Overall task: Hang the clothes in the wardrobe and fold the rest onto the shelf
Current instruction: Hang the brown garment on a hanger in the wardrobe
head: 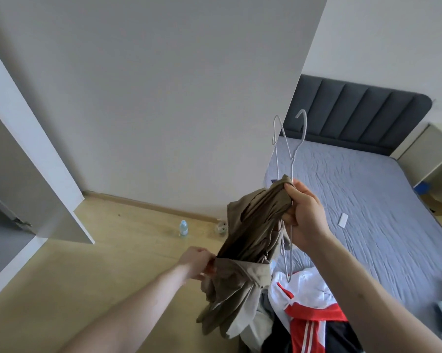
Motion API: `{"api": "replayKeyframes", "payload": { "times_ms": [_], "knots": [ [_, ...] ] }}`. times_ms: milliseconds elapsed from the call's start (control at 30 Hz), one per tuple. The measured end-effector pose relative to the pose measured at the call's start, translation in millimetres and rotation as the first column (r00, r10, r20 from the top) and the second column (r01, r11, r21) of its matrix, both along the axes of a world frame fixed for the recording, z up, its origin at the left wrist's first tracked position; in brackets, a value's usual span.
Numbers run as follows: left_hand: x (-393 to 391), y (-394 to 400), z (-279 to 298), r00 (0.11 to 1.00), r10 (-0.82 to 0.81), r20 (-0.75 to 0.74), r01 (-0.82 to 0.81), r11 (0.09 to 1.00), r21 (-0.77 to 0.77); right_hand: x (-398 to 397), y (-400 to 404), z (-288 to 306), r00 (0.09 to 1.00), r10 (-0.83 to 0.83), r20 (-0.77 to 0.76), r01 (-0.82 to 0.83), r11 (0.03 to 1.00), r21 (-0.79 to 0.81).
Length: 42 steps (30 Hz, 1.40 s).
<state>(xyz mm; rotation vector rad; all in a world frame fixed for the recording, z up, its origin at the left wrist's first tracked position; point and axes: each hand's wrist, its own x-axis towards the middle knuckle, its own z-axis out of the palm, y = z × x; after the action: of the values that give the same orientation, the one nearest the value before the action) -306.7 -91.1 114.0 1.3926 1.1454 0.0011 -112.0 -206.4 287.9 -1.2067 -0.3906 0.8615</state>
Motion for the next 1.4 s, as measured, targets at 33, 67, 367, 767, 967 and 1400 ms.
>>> {"api": "replayKeyframes", "payload": {
  "times_ms": [33,67,367,767,967,1400],
  "knots": [
    [-3,3,-3,0.997,-0.041,-0.062,0.045,0.997,0.059,-2,0,2,1.0,0.017,0.0,-0.017,1.0,0.001],
    [-5,7,-2,0.991,-0.095,-0.1,0.106,0.987,0.117,-3,1,3,0.999,0.042,0.008,-0.042,0.999,-0.001],
    [40,6,90,0.841,-0.363,0.401,0.299,0.93,0.215,2,0,21,0.981,0.16,0.114,-0.152,0.986,-0.07],
    [59,69,143,0.922,-0.138,0.363,-0.186,0.662,0.726,45,-59,0,0.63,0.16,0.76,0.167,0.928,-0.334],
    [64,92,155,0.977,-0.066,0.202,-0.128,0.574,0.809,53,-96,4,0.684,0.119,0.72,0.059,0.974,-0.217],
    [50,92,210,0.909,-0.415,-0.022,0.263,0.532,0.805,35,-77,-5,0.632,0.249,0.734,0.029,0.939,-0.343]
  ]
}}
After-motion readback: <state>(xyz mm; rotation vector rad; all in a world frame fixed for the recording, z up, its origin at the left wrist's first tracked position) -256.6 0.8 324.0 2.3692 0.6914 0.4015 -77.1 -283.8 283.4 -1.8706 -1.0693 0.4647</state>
